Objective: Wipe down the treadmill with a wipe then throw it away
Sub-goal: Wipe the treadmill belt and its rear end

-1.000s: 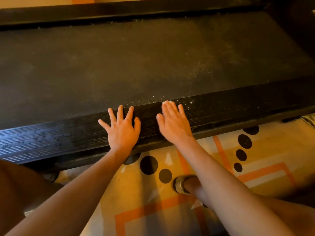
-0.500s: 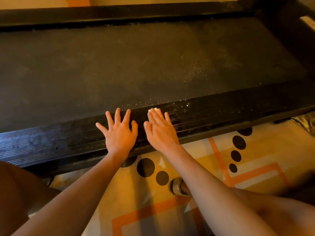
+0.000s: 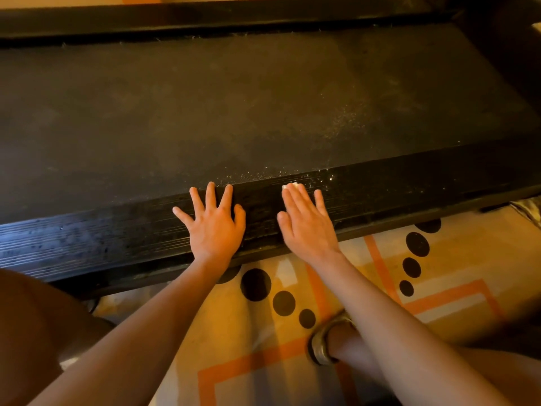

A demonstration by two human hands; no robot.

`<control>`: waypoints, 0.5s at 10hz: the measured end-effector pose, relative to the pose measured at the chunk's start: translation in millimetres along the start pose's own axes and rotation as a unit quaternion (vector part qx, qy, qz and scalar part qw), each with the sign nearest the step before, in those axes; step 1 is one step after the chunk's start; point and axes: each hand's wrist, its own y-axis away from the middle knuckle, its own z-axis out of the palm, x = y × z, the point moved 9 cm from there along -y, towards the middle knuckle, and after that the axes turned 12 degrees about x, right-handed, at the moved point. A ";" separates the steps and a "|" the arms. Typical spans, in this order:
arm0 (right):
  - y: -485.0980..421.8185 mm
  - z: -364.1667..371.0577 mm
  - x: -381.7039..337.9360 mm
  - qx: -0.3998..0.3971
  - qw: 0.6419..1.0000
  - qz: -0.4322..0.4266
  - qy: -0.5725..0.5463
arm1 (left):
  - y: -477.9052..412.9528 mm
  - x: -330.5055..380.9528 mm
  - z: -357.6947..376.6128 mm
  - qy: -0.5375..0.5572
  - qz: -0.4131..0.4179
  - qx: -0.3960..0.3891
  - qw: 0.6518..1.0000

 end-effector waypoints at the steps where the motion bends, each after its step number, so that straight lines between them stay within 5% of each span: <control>1: -1.6 -3.4 0.5 0.013 0.998 0.056 0.014 | -1.1 2.1 -0.6 0.002 0.001 0.000 1.000; 3: 14.3 3.3 -16.6 -0.007 1.000 -0.017 0.006 | 0.5 1.3 -0.1 0.005 0.002 -0.001 1.000; 4: 1.6 -9.0 11.8 0.010 0.998 0.061 0.031 | -0.1 2.4 -0.3 0.006 0.003 -0.001 1.000; 5: 11.4 -4.4 -33.9 -0.009 1.000 -0.012 0.001 | -0.5 2.1 -2.1 0.007 0.002 0.003 1.000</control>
